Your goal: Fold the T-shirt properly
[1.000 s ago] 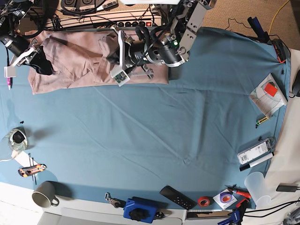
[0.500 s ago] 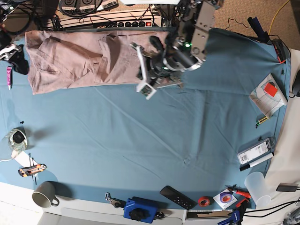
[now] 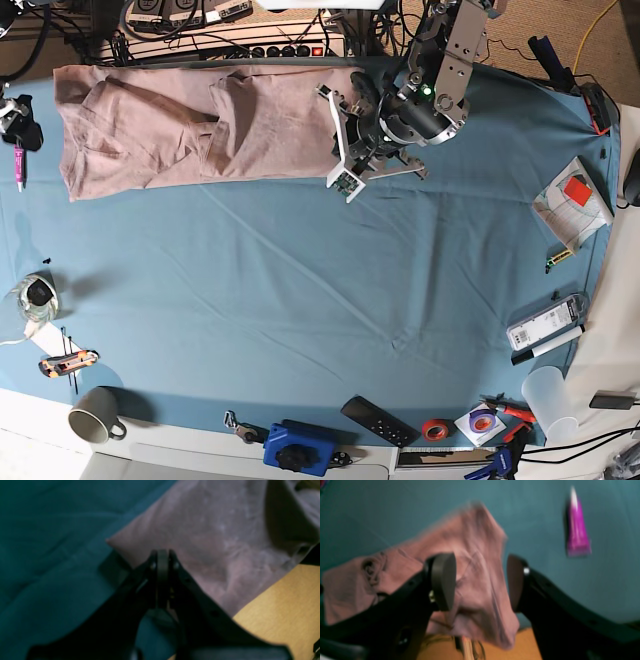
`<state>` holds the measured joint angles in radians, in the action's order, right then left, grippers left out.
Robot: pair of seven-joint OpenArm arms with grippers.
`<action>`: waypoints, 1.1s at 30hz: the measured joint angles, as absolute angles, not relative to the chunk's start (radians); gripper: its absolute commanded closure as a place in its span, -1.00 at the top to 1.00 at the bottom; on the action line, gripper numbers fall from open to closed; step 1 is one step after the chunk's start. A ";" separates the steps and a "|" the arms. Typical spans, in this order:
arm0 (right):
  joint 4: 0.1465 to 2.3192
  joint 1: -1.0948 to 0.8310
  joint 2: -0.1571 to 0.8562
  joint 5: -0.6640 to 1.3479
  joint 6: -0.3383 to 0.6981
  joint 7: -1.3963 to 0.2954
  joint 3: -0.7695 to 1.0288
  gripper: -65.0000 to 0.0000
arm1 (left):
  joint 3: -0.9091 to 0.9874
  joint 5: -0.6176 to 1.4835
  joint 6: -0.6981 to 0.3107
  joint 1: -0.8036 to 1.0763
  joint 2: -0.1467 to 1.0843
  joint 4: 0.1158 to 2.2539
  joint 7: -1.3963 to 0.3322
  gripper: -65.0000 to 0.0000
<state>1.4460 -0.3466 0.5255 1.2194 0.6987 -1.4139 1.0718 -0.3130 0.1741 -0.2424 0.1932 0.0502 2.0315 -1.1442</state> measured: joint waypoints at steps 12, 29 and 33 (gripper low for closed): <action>1.022 -0.223 0.635 1.372 0.697 -1.406 0.995 -0.01 | -0.313 0.243 -0.243 0.207 0.050 2.036 -1.144 -1.00; 0.962 -0.219 0.567 1.465 0.704 -1.362 0.697 -0.01 | -0.313 0.245 -0.243 0.207 0.050 2.035 -1.144 -1.00; 0.963 -0.227 0.565 1.472 0.704 -1.353 0.697 -0.01 | -0.313 0.245 -0.243 0.207 0.050 2.035 -1.132 -1.00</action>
